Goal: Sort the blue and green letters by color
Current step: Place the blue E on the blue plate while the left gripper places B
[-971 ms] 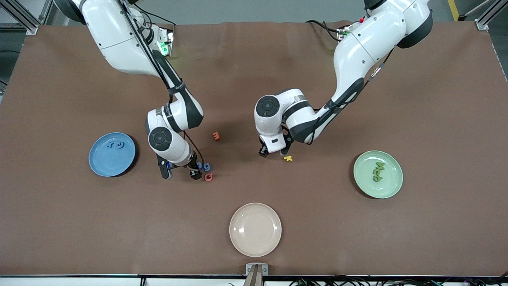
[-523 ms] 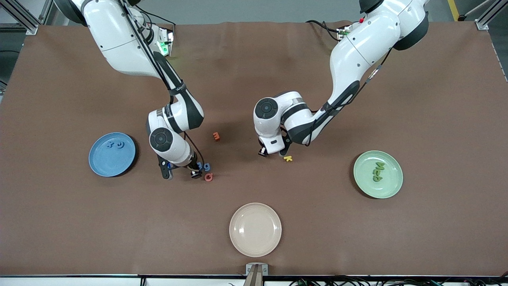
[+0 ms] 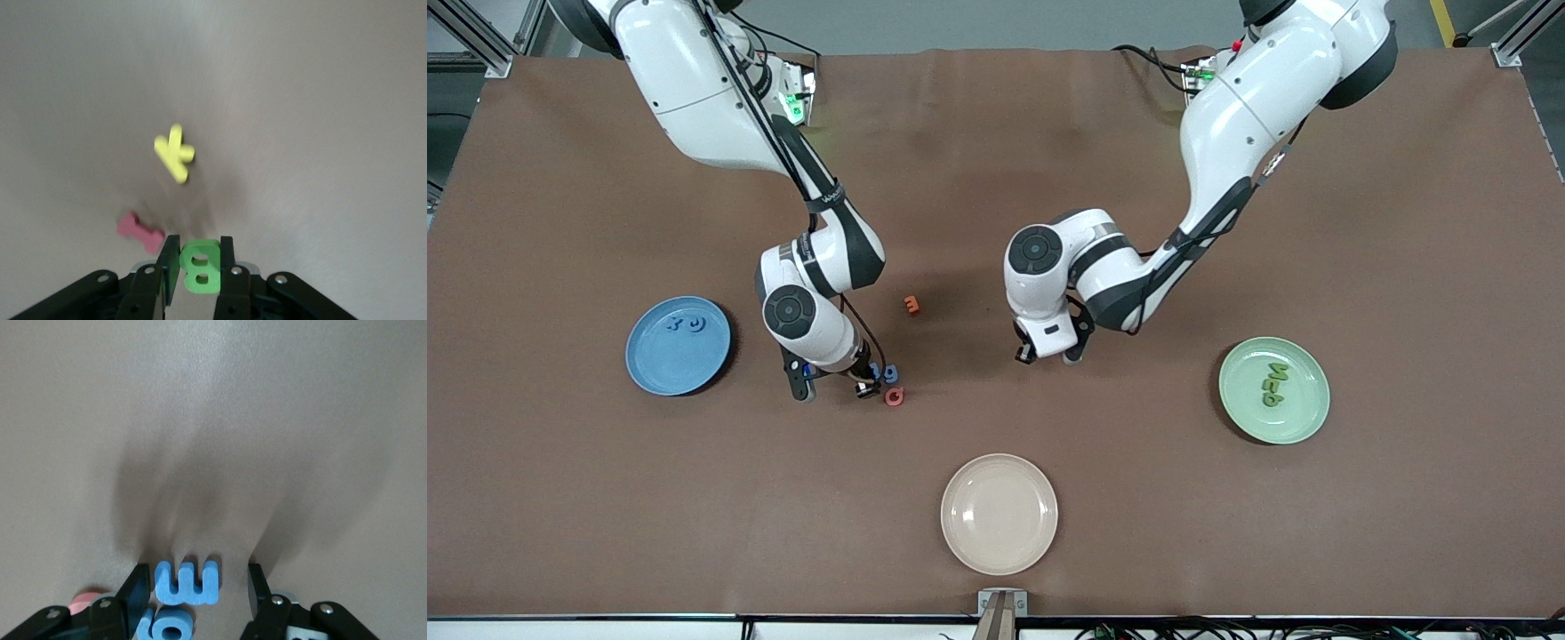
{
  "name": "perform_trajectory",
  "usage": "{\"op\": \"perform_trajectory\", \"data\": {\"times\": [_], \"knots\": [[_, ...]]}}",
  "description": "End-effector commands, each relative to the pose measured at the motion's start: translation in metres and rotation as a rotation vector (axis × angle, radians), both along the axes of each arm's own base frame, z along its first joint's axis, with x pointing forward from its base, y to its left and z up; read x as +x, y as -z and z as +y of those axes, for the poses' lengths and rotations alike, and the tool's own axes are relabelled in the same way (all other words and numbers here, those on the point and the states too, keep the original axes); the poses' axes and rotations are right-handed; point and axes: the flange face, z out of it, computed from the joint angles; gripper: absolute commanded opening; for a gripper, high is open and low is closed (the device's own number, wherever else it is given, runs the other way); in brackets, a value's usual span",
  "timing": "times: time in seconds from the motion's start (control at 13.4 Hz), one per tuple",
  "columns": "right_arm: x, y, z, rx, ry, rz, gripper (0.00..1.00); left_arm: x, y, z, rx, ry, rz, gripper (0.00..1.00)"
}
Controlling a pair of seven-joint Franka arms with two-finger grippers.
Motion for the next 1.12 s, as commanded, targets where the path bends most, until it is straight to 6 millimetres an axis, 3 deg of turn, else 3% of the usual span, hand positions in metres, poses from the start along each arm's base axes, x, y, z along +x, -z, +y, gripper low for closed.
{"op": "perform_trajectory", "data": {"times": [0.0,0.3,0.52,0.6,0.82,0.97,1.05], "knots": [[0.004,0.003,0.006,-0.008,-0.010,-0.012,0.63,0.017,-0.048,0.039,0.043,0.118,0.047,0.00],[0.004,0.003,0.006,-0.012,-0.018,-0.012,0.44,0.048,-0.081,0.125,0.057,0.251,0.169,0.00],[0.004,0.003,0.006,-0.028,-0.038,-0.019,0.31,0.069,-0.096,0.211,0.016,0.330,0.202,0.00],[0.004,0.002,0.006,-0.028,-0.042,-0.021,0.27,0.078,-0.097,0.249,-0.003,0.359,0.214,0.00],[0.003,0.001,-0.001,-0.035,-0.059,-0.004,0.20,0.091,-0.087,0.315,-0.027,0.426,0.241,0.00],[-0.006,-0.016,-0.004,-0.052,-0.112,0.057,0.16,0.098,-0.071,0.358,-0.017,0.476,0.249,0.00],[-0.008,-0.034,-0.007,-0.059,-0.118,0.084,0.15,0.099,-0.062,0.375,-0.010,0.497,0.252,0.00]]}}
